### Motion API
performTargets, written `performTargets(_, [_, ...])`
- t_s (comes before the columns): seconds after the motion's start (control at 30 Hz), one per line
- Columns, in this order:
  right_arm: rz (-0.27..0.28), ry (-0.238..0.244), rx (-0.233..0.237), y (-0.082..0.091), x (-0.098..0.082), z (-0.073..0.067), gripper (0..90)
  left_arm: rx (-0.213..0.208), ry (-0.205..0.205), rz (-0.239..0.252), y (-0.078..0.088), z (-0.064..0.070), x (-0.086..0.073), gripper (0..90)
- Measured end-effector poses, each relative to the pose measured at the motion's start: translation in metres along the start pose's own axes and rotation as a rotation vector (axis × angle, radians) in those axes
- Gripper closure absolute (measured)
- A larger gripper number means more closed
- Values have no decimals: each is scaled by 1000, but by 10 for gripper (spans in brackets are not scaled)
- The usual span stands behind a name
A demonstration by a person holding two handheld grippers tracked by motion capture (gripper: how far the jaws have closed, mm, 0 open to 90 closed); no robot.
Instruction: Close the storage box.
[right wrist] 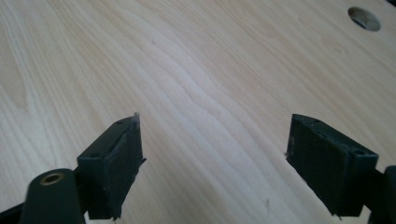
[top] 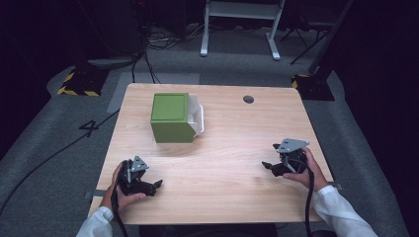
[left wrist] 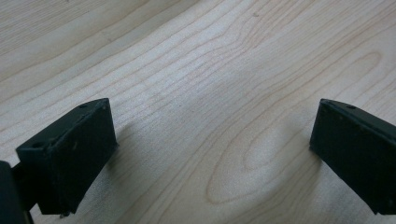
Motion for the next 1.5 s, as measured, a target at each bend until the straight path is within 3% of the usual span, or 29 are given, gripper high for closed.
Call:
performTargets(0.1, [0, -20, 2, 4, -9, 0, 187, 1, 0, -1, 0, 0, 0, 5])
performTargets(0.17, [9, -64, 9, 9, -21, 2, 186, 0, 0, 0, 0, 0, 0, 5])
performTargets(0.43, [10, -118, 5, 19, -50, 11, 184, 2, 3, -2, 0, 0, 0, 5])
performTargets(0.5, [1, -154, -8, 20, -64, 15, 183, 2, 4, -1, 0, 0, 0, 5])
performTargets(0.63, [-18, -179, -40, 21, -78, 19, 180, 3, 4, -2, 0, 0, 0, 5])
performTargets(0.8, [4, -265, -39, 26, -98, 24, 168, 5, 11, -3, 1, 1, -1, 6])
performTargets(1.0, [21, -309, -52, 32, -107, 25, 158, 10, 24, -1, 3, 3, -3, 6])
performTargets(1.5, [18, -318, -66, 28, -104, 24, 146, 8, 20, -4, 3, 2, -3, 4])
Point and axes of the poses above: each handheld gripper's, and its own axes: y roughly backward along the jaws, x roughly out of its top, z roughly to its right, the point moved 2 cm from there along -y, roughly forward along the jaws, and after that the axes turned 2 degrees about -y, right-handed, at the moved point
